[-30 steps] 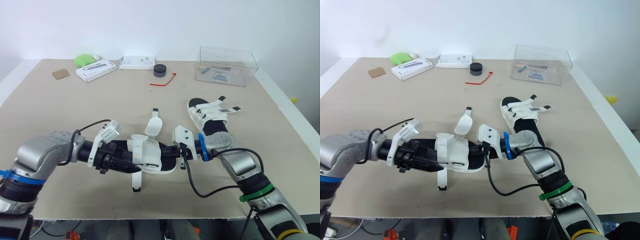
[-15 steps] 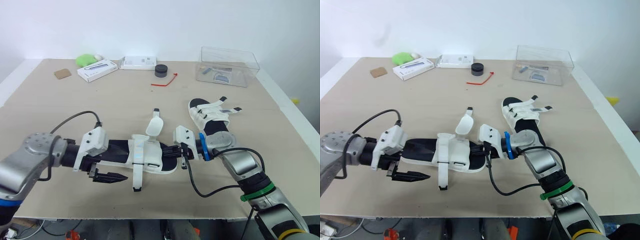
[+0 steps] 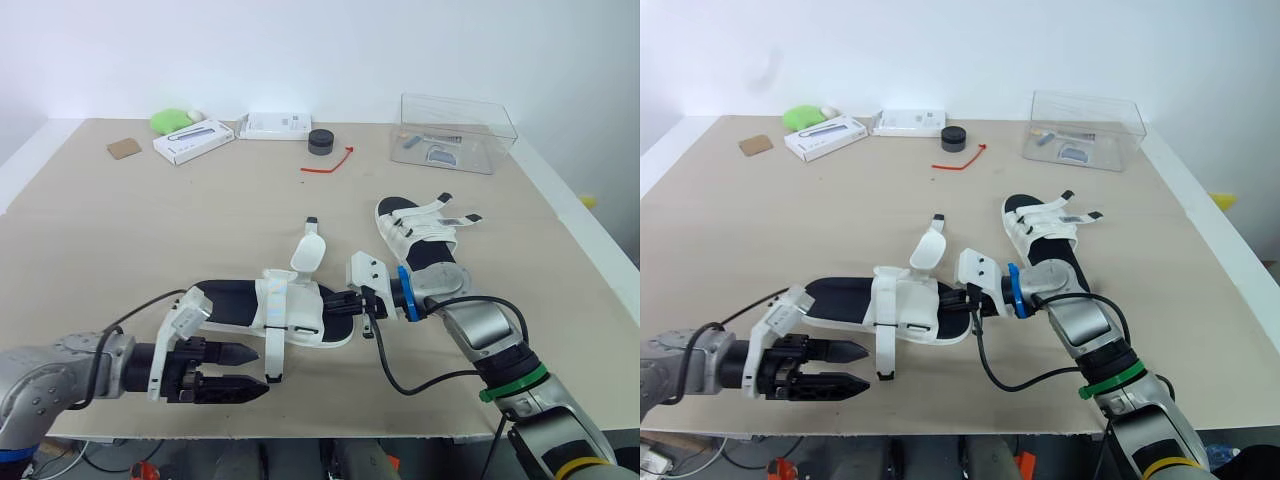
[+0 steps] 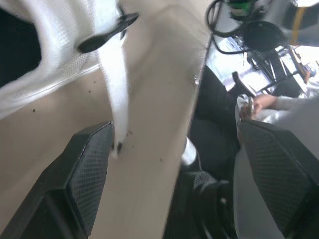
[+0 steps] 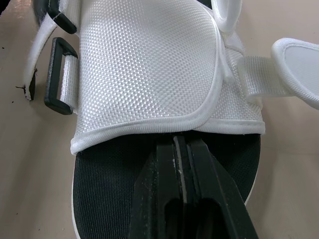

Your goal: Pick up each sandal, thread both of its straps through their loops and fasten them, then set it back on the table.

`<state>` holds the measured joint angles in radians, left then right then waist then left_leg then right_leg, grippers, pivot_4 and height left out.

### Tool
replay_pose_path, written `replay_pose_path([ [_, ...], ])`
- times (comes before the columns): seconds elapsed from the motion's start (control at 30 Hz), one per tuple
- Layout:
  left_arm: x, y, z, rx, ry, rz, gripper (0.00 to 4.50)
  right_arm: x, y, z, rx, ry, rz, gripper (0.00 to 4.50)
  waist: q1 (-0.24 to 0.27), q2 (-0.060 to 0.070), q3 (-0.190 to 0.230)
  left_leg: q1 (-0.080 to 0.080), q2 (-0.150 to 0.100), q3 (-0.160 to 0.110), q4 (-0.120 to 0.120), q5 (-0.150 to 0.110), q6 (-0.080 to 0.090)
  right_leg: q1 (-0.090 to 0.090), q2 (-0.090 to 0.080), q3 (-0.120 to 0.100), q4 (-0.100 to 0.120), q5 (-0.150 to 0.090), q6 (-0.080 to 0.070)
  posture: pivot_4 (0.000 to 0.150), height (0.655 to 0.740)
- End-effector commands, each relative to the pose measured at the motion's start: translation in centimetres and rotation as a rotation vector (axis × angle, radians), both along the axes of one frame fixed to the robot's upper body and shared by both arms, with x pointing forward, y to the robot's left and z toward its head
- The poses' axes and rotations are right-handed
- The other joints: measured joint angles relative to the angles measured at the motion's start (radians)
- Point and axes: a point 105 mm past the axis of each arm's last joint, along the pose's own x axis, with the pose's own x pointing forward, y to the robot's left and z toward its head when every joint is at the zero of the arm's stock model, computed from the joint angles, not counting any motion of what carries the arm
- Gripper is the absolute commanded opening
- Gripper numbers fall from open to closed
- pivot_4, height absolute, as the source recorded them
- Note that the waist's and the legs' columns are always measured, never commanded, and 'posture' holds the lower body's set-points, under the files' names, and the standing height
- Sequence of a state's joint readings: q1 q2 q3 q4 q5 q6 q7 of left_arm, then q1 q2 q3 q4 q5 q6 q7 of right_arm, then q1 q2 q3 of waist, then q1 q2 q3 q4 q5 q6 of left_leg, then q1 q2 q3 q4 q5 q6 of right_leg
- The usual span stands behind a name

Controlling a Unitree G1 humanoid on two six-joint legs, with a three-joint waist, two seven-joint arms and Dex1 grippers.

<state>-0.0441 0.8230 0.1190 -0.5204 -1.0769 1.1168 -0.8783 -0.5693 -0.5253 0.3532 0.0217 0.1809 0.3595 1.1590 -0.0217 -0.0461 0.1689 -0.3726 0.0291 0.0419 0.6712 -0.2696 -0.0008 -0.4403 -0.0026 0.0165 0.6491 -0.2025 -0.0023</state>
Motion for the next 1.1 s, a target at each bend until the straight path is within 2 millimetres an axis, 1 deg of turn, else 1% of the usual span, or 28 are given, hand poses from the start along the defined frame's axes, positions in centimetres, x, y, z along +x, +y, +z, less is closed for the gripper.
replay_pose_path([
  [0.03, 0.5, -0.5, -0.3, 0.013, -0.021, 0.015, 4.12, -0.1, -0.1, -0.4, -0.028, 0.002, 0.006, 0.00, 0.000, 0.000, 0.000, 0.000, 0.000, 0.000, 0.000, 0.000, 0.000, 0.000, 0.000, 0.000, 0.000, 0.000, 0.000, 0.150, 0.7400],
  [0.17, 1.3, -0.9, -0.9, 0.029, -0.040, 0.035, 4.12, -0.1, -0.1, -0.4, -0.028, 0.004, 0.005, 0.00, 0.000, 0.000, 0.000, 0.000, 0.000, 0.000, 0.000, 0.000, 0.000, 0.000, 0.000, 0.000, 0.000, 0.000, 0.000, 0.150, 0.7400],
  [0.2, 1.4, -1.1, -0.8, 0.027, -0.048, 0.032, 3.88, -0.1, -0.1, -0.4, -0.029, 0.004, 0.005, 0.00, 0.000, 0.000, 0.000, 0.000, 0.000, 0.000, 0.000, 0.000, 0.000, 0.000, 0.001, 0.000, 0.000, 0.000, 0.000, 0.150, 0.7400],
  [0.27, 1.4, -1.6, -0.5, 0.009, -0.059, 0.008, 3.27, -0.1, -0.1, -0.5, -0.031, 0.005, 0.004, 0.00, 0.000, 0.000, 0.000, 0.000, 0.000, 0.000, 0.000, 0.000, 0.000, 0.000, 0.000, 0.000, 0.000, 0.000, 0.000, 0.150, 0.7400],
  [0.3, 1.2, -1.7, -0.4, 0.007, -0.062, -0.003, 2.84, -0.1, -0.2, -0.5, -0.031, 0.005, 0.003, 0.00, 0.000, 0.000, 0.000, 0.000, 0.000, 0.000, 0.000, 0.000, 0.000, 0.000, 0.000, 0.000, 0.000, 0.000, 0.000, 0.150, 0.7400],
  [0.33, 1.1, -1.7, -0.4, 0.006, -0.063, -0.010, 2.24, -0.1, -0.2, -0.4, -0.031, 0.004, 0.003, 0.00, 0.000, 0.000, 0.000, 0.000, 0.000, 0.000, 0.000, 0.000, 0.000, 0.000, 0.000, 0.000, 0.000, 0.000, 0.000, 0.150, 0.7400],
  [0.4, 0.9, -1.6, -0.5, 0.017, -0.063, -0.020, 1.41, -0.2, -0.2, -0.4, -0.031, 0.004, 0.002, 0.00, 0.000, 0.000, 0.000, 0.000, 0.000, 0.000, 0.000, 0.000, 0.000, 0.000, 0.001, 0.000, 0.000, 0.000, -0.001, 0.150, 0.7400],
  [0.43, 0.8, -1.5, -0.6, 0.020, -0.062, -0.021, 0.90, -0.2, -0.2, -0.4, -0.031, 0.005, 0.002, 0.00, 0.000, 0.000, 0.000, 0.000, 0.000, 0.000, 0.000, 0.000, 0.000, 0.000, 0.001, 0.000, 0.000, 0.000, -0.001, 0.150, 0.7400],
  [0.47, 0.8, -1.4, -0.6, 0.021, -0.061, -0.022, 0.63, -0.2, -0.2, -0.4, -0.031, 0.005, 0.001, 0.00, 0.000, 0.000, 0.000, 0.000, 0.000, 0.000, 0.000, 0.000, 0.000, 0.000, 0.001, 0.000, 0.000, 0.000, -0.001, 0.150, 0.7400],
  [0.5, 0.5, -1.4, -0.6, 0.019, -0.055, -0.030, 0.06, -0.2, -0.2, -0.5, -0.031, 0.006, 0.001, 0.00, 0.000, 0.000, 0.000, 0.000, 0.000, 0.000, 0.000, 0.000, 0.000, 0.000, 0.000, 0.000, 0.000, 0.000, -0.001, 0.150, 0.7400],
  [0.6, -0.3, -1.3, -0.7, 0.016, -0.037, -0.053, 0.02, -0.2, -0.2, -0.5, -0.032, 0.007, 0.001, 0.00, 0.000, 0.000, 0.000, 0.000, 0.000, 0.000, 0.000, 0.000, 0.000, 0.000, 0.000, 0.000, 0.000, 0.000, -0.001, 0.150, 0.7400],
  [0.73, -2.3, -1.2, -1.5, 0.030, 0.002, -0.084, 0.02, -0.3, -0.2, -0.6, -0.032, 0.012, 0.001, 0.00, -0.002, 0.000, 0.000, 0.000, 0.000, 0.001, 0.000, 0.000, 0.000, 0.000, 0.000, 0.000, 0.000, 0.000, -0.001, 0.150, 0.7400],
  [0.8, -2.9, -1.2, -1.6, 0.031, 0.006, -0.096, 0.02, -0.3, -0.1, -0.6, -0.032, 0.014, 0.001, 0.00, -0.001, 0.000, 0.000, 0.000, 0.000, 0.000, 0.000, 0.000, 0.000, 0.000, -0.001, 0.000, 0.000, -0.001, -0.001, 0.150, 0.7400],
  [0.93, -3.3, -1.3, -1.6, 0.027, 0.005, -0.099, 0.02, -0.3, -0.1, -0.7, -0.032, 0.014, 0.003, 0.00, 0.000, 0.000, 0.000, 0.001, 0.000, 0.000, 0.000, 0.000, 0.000, 0.000, -0.001, 0.000, 0.000, -0.001, -0.001, 0.150, 0.7400],
  [1.1, -2.9, -0.9, -1.7, 0.055, -0.034, -0.088, 0.02, -0.3, 0.0, -0.7, -0.033, 0.014, 0.007, 0.00, 0.000, 0.000, 0.000, 0.001, 0.000, 0.000, 0.000, 0.000, 0.000, 0.000, 0.000, 0.000, 0.000, -0.001, -0.001, 0.150, 0.7400],
])
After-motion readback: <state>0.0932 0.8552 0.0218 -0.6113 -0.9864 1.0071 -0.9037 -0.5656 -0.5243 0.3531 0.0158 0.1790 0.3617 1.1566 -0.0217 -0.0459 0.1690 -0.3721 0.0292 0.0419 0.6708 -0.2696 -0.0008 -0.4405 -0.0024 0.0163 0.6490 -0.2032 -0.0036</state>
